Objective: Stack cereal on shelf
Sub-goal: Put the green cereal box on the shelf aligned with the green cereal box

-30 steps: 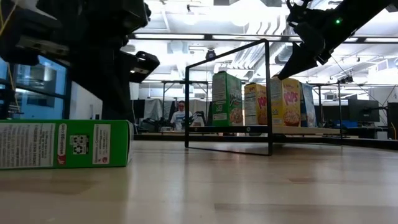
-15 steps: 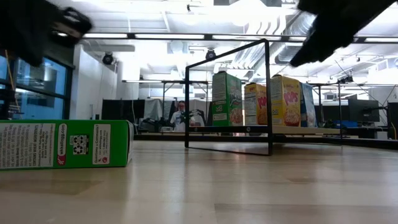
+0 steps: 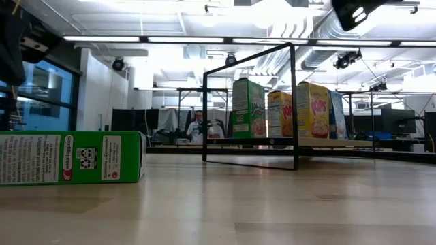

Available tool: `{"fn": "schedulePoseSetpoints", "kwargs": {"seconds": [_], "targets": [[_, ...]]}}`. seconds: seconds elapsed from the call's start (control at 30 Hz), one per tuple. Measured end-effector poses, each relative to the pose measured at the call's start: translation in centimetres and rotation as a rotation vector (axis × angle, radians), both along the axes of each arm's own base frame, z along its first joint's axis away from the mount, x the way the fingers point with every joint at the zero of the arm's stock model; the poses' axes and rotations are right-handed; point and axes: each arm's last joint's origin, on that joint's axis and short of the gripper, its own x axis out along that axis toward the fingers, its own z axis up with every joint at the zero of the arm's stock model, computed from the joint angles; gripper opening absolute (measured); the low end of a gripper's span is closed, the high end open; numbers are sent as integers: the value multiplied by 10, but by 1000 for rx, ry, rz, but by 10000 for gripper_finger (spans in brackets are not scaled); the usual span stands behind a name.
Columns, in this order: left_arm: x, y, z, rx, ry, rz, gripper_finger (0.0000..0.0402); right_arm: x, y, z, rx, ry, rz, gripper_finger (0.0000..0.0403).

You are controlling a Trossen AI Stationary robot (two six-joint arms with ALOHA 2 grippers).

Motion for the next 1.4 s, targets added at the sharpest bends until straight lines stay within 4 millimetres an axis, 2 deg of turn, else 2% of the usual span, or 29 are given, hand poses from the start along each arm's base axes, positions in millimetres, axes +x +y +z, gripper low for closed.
{"fn": "schedulePoseSetpoints", "kwargs": {"seconds": [0.2, 0.33, 0.5, 0.63, 0.77, 0.87, 1.03, 1.23, 1.4], "targets": [[-4, -5, -2, -181, 113, 30, 0, 19, 12, -31, -12, 126, 50, 0], [-8, -8, -2, -225, 141, 40, 0, 42, 28, -39, -19, 170, 52, 0], [-11, -7, -3, -192, 143, 45, 0, 83, 53, -42, -203, 216, 124, 0], [-13, -4, -5, -169, 172, 69, 0, 112, 66, -43, -363, 285, 102, 0], [-16, -2, -7, -160, 197, 95, 0, 133, 77, -40, -490, 293, 115, 0], [-17, -4, -7, -187, 200, 107, 0, 147, 74, -42, -552, 288, 95, 0], [-20, -8, -11, -275, 235, 187, 0, 167, 50, -59, -516, 328, 51, 0], [-23, -5, -47, -356, 294, 231, 0, 189, 29, -81, -417, 278, 36, 0], [-20, -2, -66, -405, 256, 197, 0, 198, 21, -82, -342, 231, 49, 0]]}}
